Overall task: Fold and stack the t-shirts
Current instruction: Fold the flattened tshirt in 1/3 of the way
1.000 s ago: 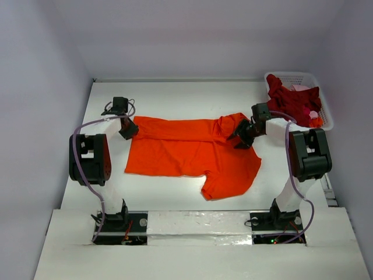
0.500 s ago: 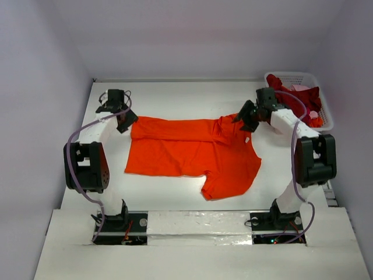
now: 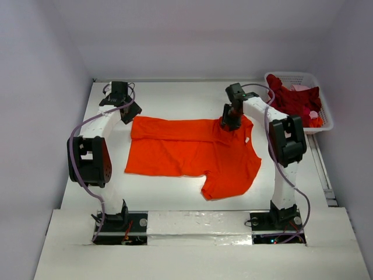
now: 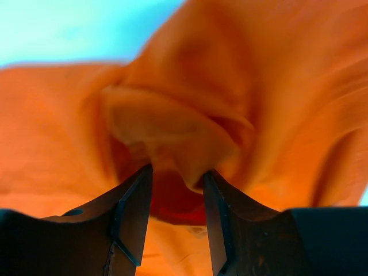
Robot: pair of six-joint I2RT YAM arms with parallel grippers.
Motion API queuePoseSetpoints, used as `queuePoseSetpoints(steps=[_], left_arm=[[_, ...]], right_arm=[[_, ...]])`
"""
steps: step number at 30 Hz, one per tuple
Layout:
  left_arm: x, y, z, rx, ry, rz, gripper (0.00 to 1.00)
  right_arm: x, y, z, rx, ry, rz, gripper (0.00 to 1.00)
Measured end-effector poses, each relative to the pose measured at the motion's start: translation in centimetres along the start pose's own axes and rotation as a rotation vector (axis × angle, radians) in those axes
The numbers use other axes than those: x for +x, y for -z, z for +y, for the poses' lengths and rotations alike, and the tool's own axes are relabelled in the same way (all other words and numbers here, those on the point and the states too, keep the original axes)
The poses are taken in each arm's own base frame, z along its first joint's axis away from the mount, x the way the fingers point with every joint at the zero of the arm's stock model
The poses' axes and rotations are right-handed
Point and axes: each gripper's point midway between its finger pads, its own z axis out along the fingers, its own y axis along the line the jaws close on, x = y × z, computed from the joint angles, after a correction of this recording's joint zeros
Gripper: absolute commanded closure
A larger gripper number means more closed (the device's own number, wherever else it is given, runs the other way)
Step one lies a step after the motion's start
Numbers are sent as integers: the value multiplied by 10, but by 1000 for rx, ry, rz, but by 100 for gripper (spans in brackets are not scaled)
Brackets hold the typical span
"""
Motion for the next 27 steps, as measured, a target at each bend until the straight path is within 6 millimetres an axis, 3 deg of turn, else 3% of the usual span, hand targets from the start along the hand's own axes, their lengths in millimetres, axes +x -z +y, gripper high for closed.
queuePoseSetpoints(steps=[6,13,16,23,27], left_arm=[[1,0,1,-3,0,3,59],[1,0,1,-3,-1,3,59],[1,0,1,-4,-1,4,59],[1,0,1,-4,-1,4,59],[1,0,1,-4,-1,4,59]], right_arm=[[9,11,18,46,86,-42,54],[-23,58,20,58,72,-186,53],[-35,70,26,51,70,-232,51],[-38,74,43,46,116,-238,53],[-24,64,49,58,145,-207,53]])
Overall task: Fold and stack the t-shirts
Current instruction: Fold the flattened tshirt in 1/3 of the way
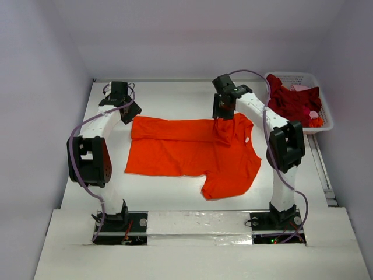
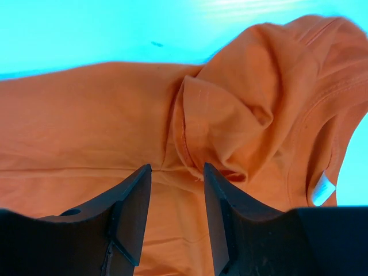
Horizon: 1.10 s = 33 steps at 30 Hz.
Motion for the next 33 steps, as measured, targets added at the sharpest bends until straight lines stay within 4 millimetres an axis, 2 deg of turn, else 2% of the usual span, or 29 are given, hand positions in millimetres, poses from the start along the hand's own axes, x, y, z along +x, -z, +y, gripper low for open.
queuePoseSetpoints(steps=[11,19,33], left_arm=[[0,0,0,1,0,1,59],[0,0,0,2,0,2,59],[1,0,-2,9,0,8,59]], right_arm=[[26,-18,-7,49,28,61,54],[46,-47,-12,90,56,127,54],[38,-43,-6,82,66,107,54]])
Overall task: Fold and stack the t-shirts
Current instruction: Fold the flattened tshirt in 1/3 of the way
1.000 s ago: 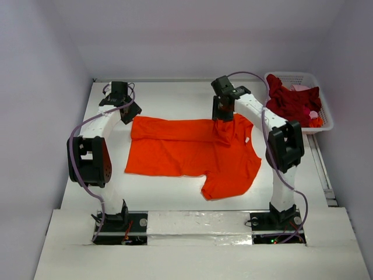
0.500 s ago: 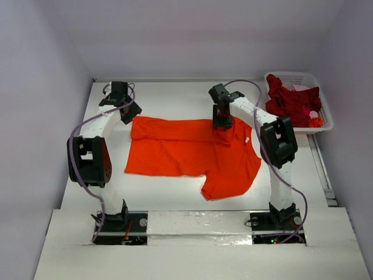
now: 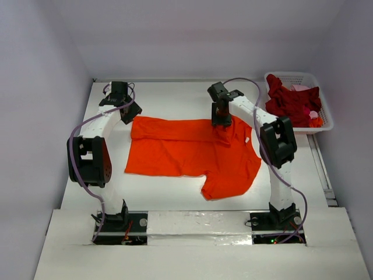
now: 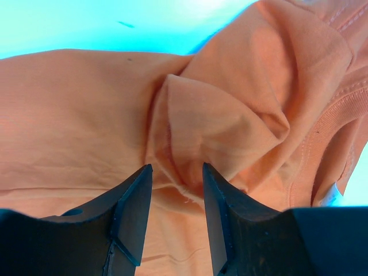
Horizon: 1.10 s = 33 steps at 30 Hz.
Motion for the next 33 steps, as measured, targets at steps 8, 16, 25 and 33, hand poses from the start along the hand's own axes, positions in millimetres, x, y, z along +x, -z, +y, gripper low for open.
queuePoseSetpoints(steps=[8,16,25,33], left_arm=[[0,0,0,2,0,2,59],[0,0,0,2,0,2,59],[1,0,-1,4,0,4,59],[1,0,-1,7,0,7,58]], right_arm=[[-5,9,15,-25,20,-25,54],[1,2,17,-18,30,-9,54],[14,-18,13,23,37,38,71],[14,-23,8,55,34,34,85]])
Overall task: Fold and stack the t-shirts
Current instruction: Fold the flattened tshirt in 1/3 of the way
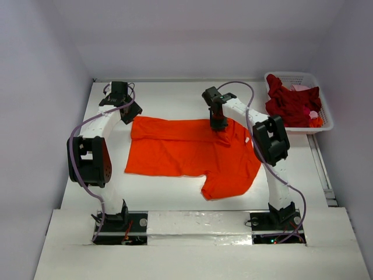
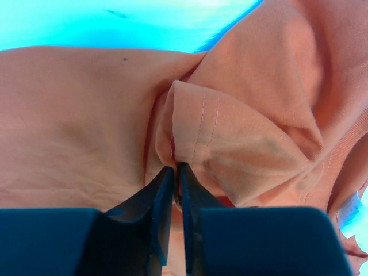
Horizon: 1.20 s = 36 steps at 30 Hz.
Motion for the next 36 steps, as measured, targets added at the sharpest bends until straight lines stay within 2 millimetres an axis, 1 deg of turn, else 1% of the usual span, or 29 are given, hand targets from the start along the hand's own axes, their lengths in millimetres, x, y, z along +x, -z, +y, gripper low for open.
queuePoseSetpoints(steps=[3,4,11,18,23,30,36], left_arm=[[0,0,0,2,0,2,58],[0,0,0,3,0,3,58],[1,0,-1,3,0,3,58],[1,0,-1,3,0,4,58],[1,0,-1,4,0,4,58],[1,0,-1,7,0,8,58],[2,0,-1,9,0,9,58]], right_arm=[[-1,0,-1,6,-8,-4,91],[-1,0,-1,8,-11,-4,100],[-3,-1,-4,24,-38,-14,100],[4,3,-15,40,-87,-3,100],[6,7,-28,42,-137,0,100],[9,-4,-42,54,-186,24,100],[17,-10,-53,67,-224,42,100]])
